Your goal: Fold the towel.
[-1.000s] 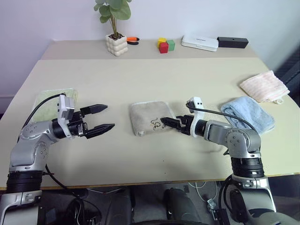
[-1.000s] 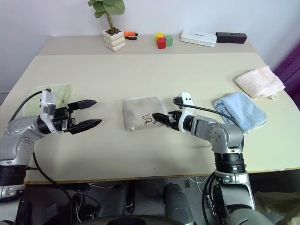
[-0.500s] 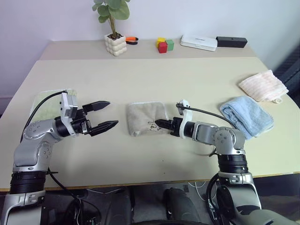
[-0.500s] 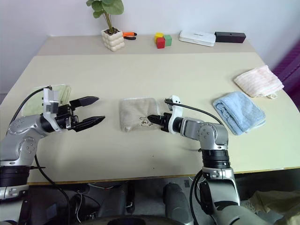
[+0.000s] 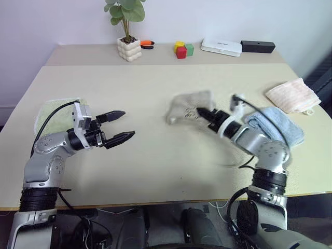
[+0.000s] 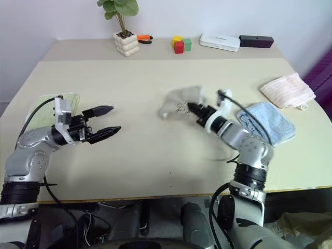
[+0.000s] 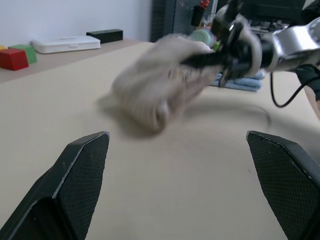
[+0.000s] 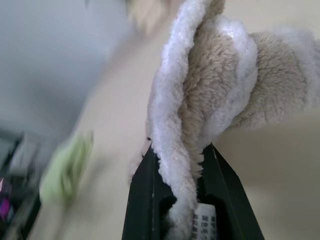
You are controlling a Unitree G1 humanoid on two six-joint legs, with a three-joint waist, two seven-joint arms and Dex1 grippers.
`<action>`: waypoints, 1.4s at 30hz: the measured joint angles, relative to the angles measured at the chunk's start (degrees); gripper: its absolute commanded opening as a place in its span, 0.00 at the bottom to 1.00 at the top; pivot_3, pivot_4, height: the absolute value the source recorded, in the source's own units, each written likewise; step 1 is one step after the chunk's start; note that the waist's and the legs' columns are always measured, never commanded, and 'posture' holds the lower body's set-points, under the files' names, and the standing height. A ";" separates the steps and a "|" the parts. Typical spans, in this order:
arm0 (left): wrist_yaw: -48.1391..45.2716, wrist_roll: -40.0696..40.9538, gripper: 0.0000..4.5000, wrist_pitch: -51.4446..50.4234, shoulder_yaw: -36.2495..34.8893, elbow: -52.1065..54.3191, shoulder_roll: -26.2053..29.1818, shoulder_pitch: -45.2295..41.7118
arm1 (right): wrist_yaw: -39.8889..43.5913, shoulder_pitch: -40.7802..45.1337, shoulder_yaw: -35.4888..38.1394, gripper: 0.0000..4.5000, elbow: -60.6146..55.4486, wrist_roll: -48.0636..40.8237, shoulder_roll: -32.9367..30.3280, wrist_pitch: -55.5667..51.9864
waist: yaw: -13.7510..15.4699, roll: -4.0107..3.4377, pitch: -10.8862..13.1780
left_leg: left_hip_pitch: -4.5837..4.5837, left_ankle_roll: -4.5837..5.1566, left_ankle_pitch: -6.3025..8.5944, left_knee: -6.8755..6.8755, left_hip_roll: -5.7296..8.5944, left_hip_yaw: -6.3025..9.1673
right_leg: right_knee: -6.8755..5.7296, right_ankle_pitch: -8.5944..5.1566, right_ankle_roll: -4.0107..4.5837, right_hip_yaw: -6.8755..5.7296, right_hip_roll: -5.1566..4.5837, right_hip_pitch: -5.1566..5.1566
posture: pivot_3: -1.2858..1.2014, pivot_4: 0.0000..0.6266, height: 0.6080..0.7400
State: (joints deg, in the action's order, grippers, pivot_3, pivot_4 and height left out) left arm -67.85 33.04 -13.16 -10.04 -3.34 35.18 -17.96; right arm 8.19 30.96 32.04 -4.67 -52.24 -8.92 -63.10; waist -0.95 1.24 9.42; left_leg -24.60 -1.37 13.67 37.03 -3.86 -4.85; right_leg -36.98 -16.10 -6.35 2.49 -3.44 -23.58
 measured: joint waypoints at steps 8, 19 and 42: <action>-1.64 -0.47 1.00 1.06 2.37 -3.28 -2.66 -3.81 | -11.83 -1.17 14.99 0.01 -4.37 -12.04 -6.42 6.61 | -0.05 -0.03 0.01 | 0.00 0.00 0.00 -0.01 0.01 0.00 | 0.02 -0.01 0.01 0.01 0.01 0.01 | 0.52 0.24 0.96; -6.37 -1.26 1.00 2.57 3.76 -9.42 -3.94 -8.52 | -21.85 -11.81 20.27 0.01 -7.87 -19.45 -8.21 15.96 | -0.19 -0.04 0.02 | 0.00 0.01 0.00 -0.01 0.01 0.01 | 0.00 -0.02 -0.03 0.08 0.04 0.01 | 0.52 0.24 0.96; -12.27 -4.01 1.00 4.88 6.92 -9.16 -0.88 -6.74 | -14.99 -18.21 11.63 0.01 -2.82 -21.58 -9.53 25.56 | -0.12 -0.09 0.04 | 0.03 0.01 0.00 0.00 0.01 0.02 | 0.01 -0.11 0.13 0.11 0.02 0.03 | 0.52 0.24 0.96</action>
State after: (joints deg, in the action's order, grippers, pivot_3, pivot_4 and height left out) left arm -80.12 29.04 -8.28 -3.12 -12.50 34.30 -24.71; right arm -6.80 12.75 43.67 -7.48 -73.82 -18.45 -37.54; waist -1.07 1.15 9.46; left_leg -24.58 -1.36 13.67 37.03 -3.85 -4.83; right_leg -36.97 -16.21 -6.22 2.60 -3.42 -23.54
